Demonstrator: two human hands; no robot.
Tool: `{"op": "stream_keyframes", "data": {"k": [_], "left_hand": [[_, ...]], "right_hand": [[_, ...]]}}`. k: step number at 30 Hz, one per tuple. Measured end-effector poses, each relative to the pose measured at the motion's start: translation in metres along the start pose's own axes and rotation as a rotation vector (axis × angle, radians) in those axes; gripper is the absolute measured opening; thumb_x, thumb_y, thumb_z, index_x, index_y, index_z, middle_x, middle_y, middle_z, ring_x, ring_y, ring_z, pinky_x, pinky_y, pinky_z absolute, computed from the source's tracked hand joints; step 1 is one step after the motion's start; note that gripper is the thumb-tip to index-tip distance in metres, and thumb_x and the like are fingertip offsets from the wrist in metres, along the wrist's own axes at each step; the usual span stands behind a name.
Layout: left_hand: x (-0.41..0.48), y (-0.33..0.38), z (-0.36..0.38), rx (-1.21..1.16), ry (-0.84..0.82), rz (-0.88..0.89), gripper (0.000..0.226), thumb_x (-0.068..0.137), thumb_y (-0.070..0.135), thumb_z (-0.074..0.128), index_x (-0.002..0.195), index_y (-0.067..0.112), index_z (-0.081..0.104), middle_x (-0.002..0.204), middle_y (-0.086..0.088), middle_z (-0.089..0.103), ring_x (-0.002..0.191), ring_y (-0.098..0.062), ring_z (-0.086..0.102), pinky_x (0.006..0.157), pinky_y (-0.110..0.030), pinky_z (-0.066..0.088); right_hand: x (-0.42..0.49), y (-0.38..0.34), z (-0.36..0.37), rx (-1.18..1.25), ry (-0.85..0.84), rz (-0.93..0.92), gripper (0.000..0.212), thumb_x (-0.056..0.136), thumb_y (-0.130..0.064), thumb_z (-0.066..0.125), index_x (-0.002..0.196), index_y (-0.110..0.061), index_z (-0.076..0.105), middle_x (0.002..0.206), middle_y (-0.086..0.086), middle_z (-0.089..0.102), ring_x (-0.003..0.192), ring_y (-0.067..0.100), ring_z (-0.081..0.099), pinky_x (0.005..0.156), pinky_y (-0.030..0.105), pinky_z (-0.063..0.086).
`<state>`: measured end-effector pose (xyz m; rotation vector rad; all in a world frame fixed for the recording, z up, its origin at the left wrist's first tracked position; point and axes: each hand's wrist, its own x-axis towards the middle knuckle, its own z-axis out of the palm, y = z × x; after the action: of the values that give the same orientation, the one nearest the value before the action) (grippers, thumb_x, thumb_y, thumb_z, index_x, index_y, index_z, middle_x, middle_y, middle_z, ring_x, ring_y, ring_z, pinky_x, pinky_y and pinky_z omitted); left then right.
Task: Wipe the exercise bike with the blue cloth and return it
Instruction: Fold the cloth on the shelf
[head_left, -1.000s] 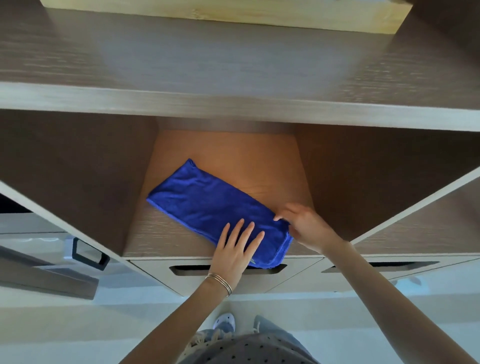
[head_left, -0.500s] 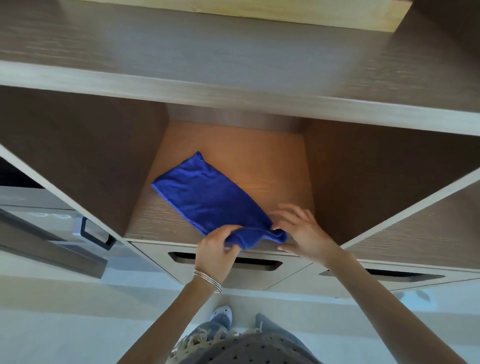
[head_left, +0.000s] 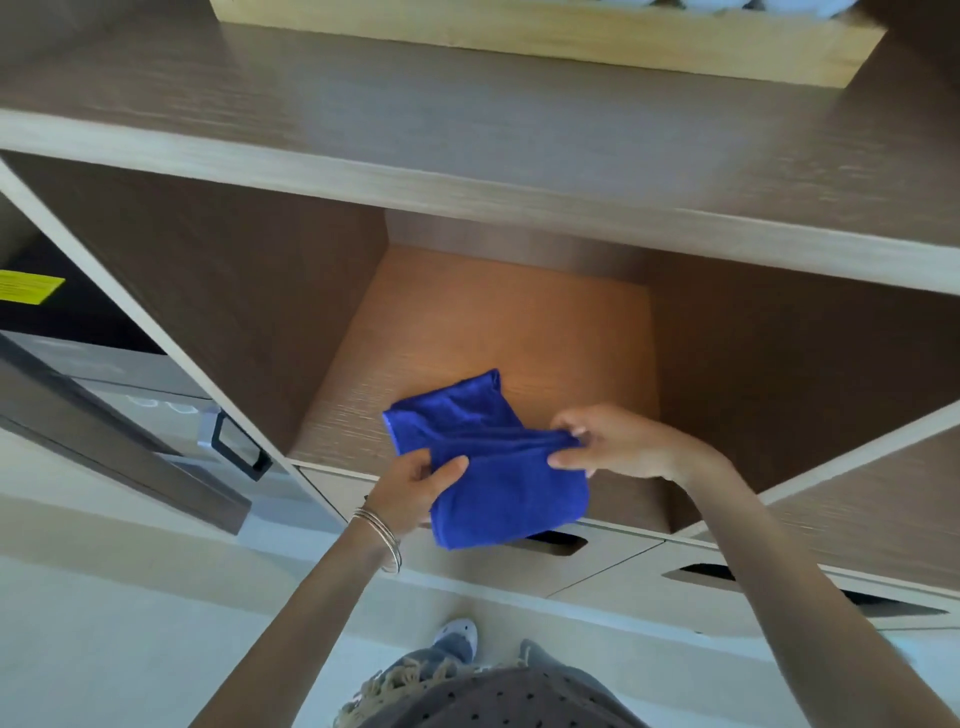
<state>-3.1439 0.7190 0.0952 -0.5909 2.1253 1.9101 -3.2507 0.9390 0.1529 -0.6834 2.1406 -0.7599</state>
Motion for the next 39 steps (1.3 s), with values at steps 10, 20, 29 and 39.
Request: {"op": "stream_keyframes", "data": {"k": [10, 20, 29, 39], "left_hand": [[0.070, 0.009, -0.051, 0.265, 0.311, -0.055, 0.029, 0.086, 0.024, 0.064, 0.105, 0.002, 0.063, 0.103, -0.024, 0.066, 0.099, -0.038, 0.062, 0.087, -0.036, 0.051], [0.028, -0.023, 0.006, 1.265, 0.114, 0.425, 0.057, 0.097, 0.038, 0.035, 0.147, 0.015, 0.019, 0.156, -0.006, 0.021, 0.144, -0.021, 0.017, 0.117, -0.036, 0.022], [0.081, -0.031, 0.008, 1.366, -0.254, 0.533, 0.066, 0.092, 0.059, 0.030, 0.146, 0.039, -0.002, 0.158, 0.007, -0.012, 0.144, -0.026, -0.020, 0.118, -0.042, -0.006], [0.104, 0.027, 0.080, 1.523, -0.253, 0.707, 0.068, 0.092, 0.047, 0.044, 0.148, 0.021, 0.014, 0.158, -0.011, -0.010, 0.144, -0.032, -0.015, 0.118, -0.043, 0.002]], "right_hand": [[0.130, -0.012, 0.024, -0.031, 0.529, 0.045, 0.018, 0.087, -0.014, 0.060, 0.101, -0.004, 0.062, 0.083, 0.012, 0.060, 0.081, 0.025, 0.054, 0.060, 0.023, 0.027], [0.072, 0.005, 0.078, -0.573, 0.476, -0.256, 0.043, 0.096, -0.017, 0.040, 0.138, -0.010, 0.043, 0.146, 0.008, 0.041, 0.130, 0.023, 0.045, 0.109, 0.028, 0.030], [0.032, 0.034, 0.099, -0.786, 0.508, 0.128, 0.067, 0.099, -0.030, -0.004, 0.132, -0.009, 0.051, 0.141, 0.005, 0.048, 0.130, 0.017, 0.045, 0.105, 0.044, 0.040], [0.000, 0.067, 0.073, -0.661, 0.702, 0.345, 0.049, 0.098, -0.020, 0.039, 0.144, -0.008, 0.029, 0.156, 0.009, 0.018, 0.145, 0.018, 0.014, 0.116, 0.029, 0.022]]}}
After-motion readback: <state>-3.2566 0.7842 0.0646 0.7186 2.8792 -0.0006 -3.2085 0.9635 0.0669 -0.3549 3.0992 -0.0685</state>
